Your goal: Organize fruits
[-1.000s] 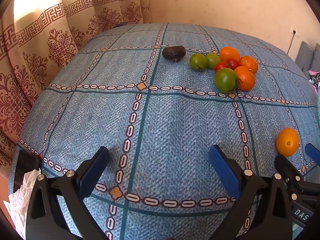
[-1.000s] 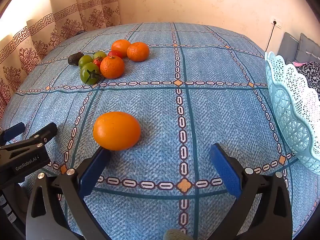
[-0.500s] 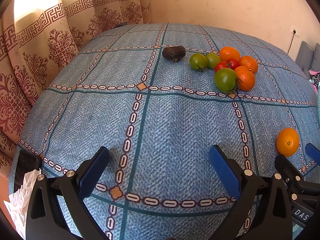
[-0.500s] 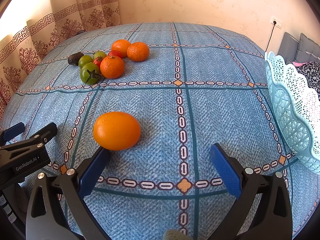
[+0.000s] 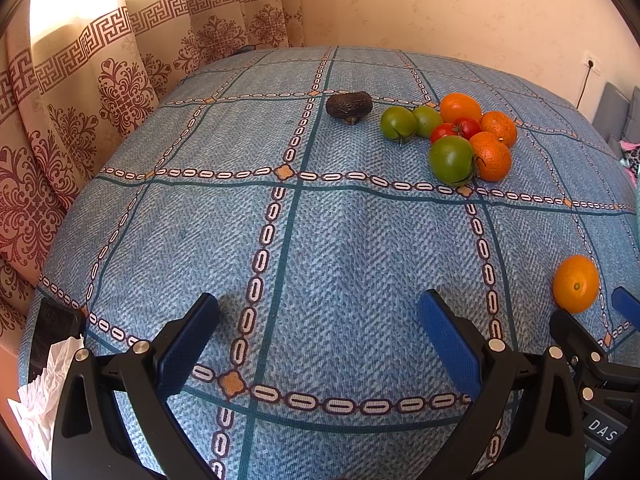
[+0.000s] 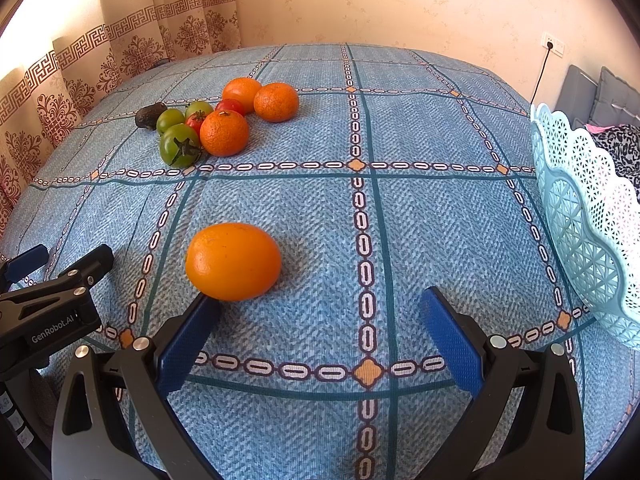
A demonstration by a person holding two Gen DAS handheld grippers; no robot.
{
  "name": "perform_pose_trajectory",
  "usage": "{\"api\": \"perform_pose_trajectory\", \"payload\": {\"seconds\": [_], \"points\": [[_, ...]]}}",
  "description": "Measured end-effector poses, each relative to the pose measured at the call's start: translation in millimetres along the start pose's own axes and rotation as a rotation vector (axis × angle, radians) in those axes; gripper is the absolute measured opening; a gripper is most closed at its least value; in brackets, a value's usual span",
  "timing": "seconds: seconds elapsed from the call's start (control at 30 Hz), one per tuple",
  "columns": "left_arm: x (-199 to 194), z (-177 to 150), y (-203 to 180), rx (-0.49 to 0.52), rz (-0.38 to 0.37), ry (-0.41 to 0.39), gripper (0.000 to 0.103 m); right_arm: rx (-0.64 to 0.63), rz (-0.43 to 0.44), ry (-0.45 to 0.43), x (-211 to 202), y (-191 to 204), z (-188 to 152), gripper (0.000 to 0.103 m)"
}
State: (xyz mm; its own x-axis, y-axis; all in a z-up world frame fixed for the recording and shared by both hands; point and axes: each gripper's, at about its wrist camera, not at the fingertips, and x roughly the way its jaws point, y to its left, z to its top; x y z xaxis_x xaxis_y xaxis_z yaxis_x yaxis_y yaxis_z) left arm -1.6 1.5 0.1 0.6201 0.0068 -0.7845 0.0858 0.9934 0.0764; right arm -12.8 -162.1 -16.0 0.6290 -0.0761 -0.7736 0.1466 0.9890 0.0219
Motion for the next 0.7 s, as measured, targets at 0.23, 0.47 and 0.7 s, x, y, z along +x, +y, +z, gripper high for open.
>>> {"api": "perform_pose_trajectory", "payload": {"seconds": [0.23,0.47,0.7], "points": [[0.0,0.0,-0.5,0.001,0.002,-0.001,0.098,-0.001,-0.001,0.000,-0.1,0.0,0.0,0.101],[-0.4,0.5,-1.1,0.002,0.004,-0.001,0.098,-0.001,-0.001,0.001,0.1,0.2,-0.1,0.101],[-3.3,2.3,-0.5,0.003,0.005,-0.002,0.098,-0.001,-0.001,0.001,0.0,-0.2,-0.1,0.101]]}}
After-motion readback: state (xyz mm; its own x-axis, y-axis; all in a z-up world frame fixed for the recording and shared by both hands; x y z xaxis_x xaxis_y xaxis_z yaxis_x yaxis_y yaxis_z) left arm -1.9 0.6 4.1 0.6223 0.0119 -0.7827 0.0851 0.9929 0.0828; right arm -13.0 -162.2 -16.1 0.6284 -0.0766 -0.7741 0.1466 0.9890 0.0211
